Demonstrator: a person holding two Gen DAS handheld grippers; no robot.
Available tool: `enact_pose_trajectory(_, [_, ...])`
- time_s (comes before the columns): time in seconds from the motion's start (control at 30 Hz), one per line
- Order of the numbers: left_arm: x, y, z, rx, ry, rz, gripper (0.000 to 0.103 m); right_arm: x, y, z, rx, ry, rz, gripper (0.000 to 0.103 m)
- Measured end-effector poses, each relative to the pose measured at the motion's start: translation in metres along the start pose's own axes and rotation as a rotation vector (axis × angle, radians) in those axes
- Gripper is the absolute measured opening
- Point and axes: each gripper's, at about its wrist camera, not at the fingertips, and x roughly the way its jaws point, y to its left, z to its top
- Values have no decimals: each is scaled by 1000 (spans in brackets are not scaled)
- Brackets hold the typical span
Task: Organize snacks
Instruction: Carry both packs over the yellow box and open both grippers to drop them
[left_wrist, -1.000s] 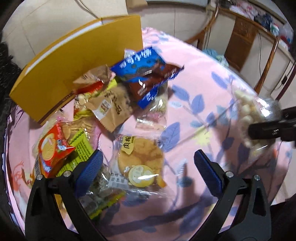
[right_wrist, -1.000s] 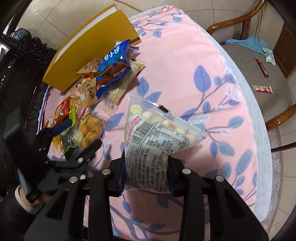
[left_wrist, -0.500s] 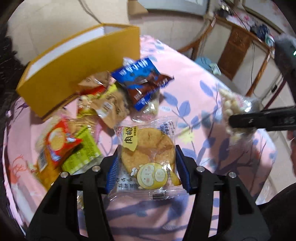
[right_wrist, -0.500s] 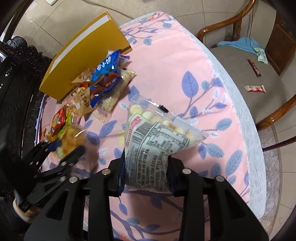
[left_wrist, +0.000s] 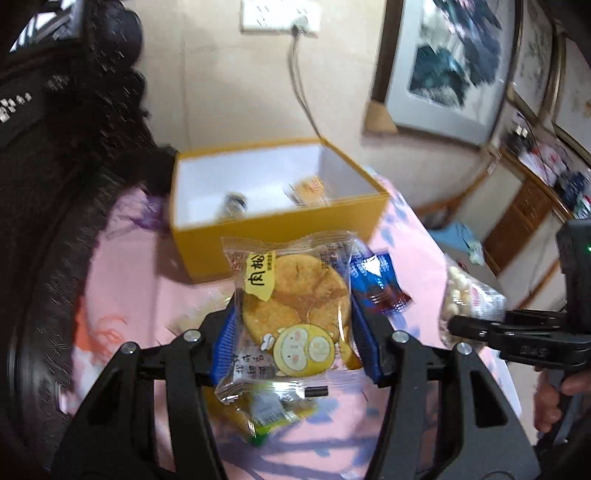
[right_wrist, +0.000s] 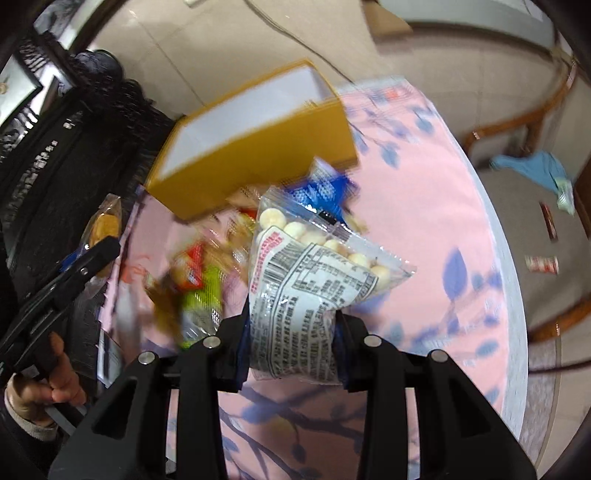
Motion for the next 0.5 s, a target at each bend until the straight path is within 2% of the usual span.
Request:
enact_pose_trajectory(0.27, [6,23,61,-74,-93,28,56,-14,36,77,-105,-109,60,37])
enact_pose_trajectory(0.5, [26,37,119,-86,-152,64,56,0,56,148,-191,-187,69,37])
